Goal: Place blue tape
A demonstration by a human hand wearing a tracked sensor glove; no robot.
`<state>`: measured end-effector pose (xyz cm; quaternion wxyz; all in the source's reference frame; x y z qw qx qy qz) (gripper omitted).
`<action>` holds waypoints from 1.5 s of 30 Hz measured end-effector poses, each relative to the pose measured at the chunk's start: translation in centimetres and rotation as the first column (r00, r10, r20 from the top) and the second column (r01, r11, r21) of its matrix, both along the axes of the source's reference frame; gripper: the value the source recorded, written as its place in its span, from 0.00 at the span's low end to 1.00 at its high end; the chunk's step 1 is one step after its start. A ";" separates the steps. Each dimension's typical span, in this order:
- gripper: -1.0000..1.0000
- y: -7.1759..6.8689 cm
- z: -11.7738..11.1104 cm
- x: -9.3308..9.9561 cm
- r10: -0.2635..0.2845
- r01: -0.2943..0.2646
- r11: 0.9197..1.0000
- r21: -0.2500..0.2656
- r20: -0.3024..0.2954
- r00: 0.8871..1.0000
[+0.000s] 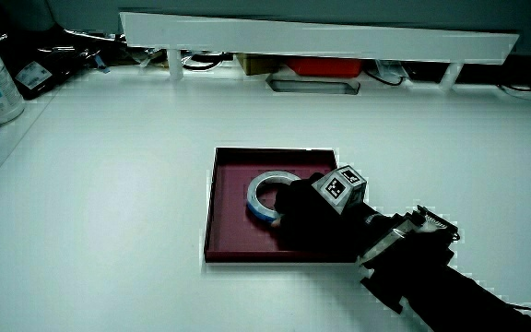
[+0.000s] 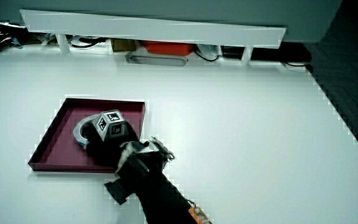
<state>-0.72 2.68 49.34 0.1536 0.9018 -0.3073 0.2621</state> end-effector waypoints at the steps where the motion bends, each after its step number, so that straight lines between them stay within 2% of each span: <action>1: 0.50 0.1 0.2 -0.1 -0.002 0.002 1.000 0.002 -0.001 1.000; 14: 0.50 0.5 0.7 0.0 -0.016 0.016 1.000 -0.001 -0.022 1.000; 17: 0.45 0.6 0.9 0.1 -0.023 0.023 1.000 -0.007 -0.041 0.999; 21: 0.38 0.6 1.0 0.2 -0.017 0.016 1.000 -0.020 -0.032 0.999; 30: 0.23 0.4 0.9 1.0 0.007 -0.006 0.999 -0.043 0.020 1.000; 33: 0.18 0.0 -0.3 1.7 0.034 -0.029 0.997 -0.065 0.076 0.997; 35: 0.15 -0.2 -0.9 2.3 0.047 -0.040 0.996 -0.074 0.090 0.995; 37: 0.12 -0.5 -2.0 3.0 0.058 -0.047 0.993 -0.104 0.105 0.993; 40: 0.07 -0.9 -3.7 4.1 0.067 -0.052 0.988 -0.146 0.099 0.993; 42: 0.03 -1.2 -5.1 4.6 0.046 -0.033 0.985 -0.170 0.077 0.996; 45: 0.00 -1.3 -7.5 5.7 0.026 -0.009 0.974 -0.226 0.071 0.997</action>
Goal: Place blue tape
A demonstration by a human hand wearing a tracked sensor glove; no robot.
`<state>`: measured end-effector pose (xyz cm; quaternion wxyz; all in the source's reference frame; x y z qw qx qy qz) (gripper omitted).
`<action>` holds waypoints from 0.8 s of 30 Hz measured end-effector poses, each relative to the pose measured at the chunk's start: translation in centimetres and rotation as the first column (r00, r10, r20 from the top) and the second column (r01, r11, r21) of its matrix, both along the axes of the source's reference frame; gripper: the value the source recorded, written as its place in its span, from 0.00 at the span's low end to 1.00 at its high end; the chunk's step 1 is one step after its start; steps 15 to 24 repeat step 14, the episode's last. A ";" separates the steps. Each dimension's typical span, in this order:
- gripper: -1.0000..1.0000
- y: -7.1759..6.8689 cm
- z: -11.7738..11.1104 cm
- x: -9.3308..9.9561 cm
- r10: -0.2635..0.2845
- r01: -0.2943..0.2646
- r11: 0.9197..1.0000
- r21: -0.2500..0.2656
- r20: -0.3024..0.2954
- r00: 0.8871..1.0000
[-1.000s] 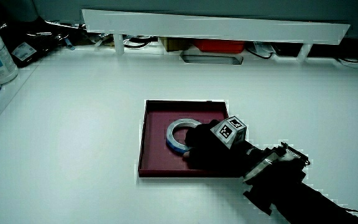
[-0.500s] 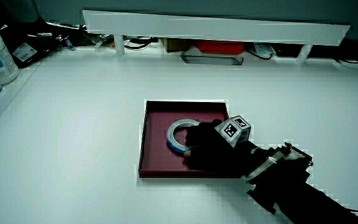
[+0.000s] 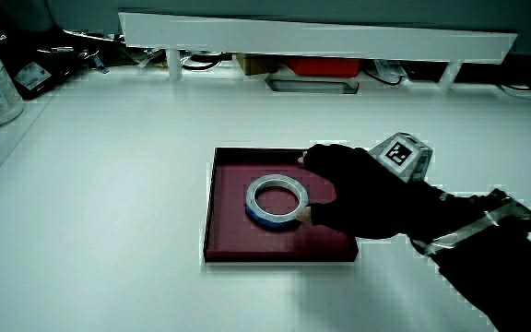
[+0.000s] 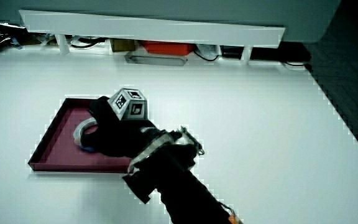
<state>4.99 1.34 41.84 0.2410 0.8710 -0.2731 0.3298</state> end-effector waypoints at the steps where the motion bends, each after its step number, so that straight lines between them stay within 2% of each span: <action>1: 0.00 0.0 -0.5 0.5 0.000 0.000 1.000 -0.009 -0.019 1.000; 3: 0.00 0.2 -1.3 1.4 -0.012 0.011 1.000 -0.017 -0.027 1.000; 4: 0.00 0.3 -1.7 1.7 -0.018 0.016 0.999 -0.031 -0.058 0.998; 8: 0.00 1.0 -3.1 3.2 -0.031 0.027 0.999 -0.046 -0.081 0.996; 14: 0.00 1.7 -4.8 5.4 -0.033 0.029 0.999 -0.041 -0.110 0.993; 24: 0.00 1.7 -4.8 5.4 -0.033 0.029 0.999 -0.041 -0.110 0.993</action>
